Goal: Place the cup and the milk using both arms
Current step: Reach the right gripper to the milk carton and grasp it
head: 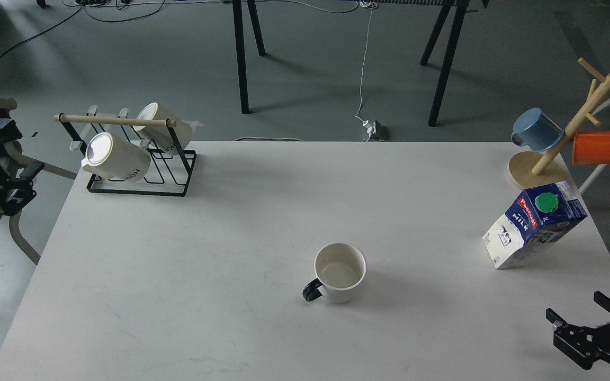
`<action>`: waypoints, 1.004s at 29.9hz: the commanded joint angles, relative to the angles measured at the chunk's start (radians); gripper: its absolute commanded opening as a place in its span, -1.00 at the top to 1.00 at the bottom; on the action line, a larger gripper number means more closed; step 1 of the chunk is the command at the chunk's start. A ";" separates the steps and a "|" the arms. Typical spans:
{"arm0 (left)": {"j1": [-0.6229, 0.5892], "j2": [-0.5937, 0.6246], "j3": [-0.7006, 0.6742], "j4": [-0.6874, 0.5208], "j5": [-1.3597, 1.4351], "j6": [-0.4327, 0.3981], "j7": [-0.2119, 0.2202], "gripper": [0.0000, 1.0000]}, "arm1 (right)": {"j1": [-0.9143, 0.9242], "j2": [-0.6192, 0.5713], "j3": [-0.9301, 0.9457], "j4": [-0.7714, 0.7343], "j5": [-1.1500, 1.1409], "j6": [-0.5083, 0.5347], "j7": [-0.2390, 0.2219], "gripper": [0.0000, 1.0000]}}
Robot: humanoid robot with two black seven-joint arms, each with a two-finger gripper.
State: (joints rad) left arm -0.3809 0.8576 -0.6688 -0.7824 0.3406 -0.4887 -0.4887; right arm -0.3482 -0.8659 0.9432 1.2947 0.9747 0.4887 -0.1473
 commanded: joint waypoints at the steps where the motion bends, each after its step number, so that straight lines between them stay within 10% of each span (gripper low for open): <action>1: 0.002 -0.008 0.000 0.000 0.001 0.000 0.000 -1.00 | 0.040 0.039 0.000 -0.028 -0.030 0.000 0.002 -0.98; 30: 0.056 -0.040 0.000 0.002 0.005 0.000 0.000 -1.00 | 0.256 0.148 -0.006 -0.198 -0.108 0.000 0.002 -0.98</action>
State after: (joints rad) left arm -0.3280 0.8253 -0.6688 -0.7808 0.3427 -0.4887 -0.4887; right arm -0.1041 -0.7242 0.9375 1.1017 0.8671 0.4887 -0.1458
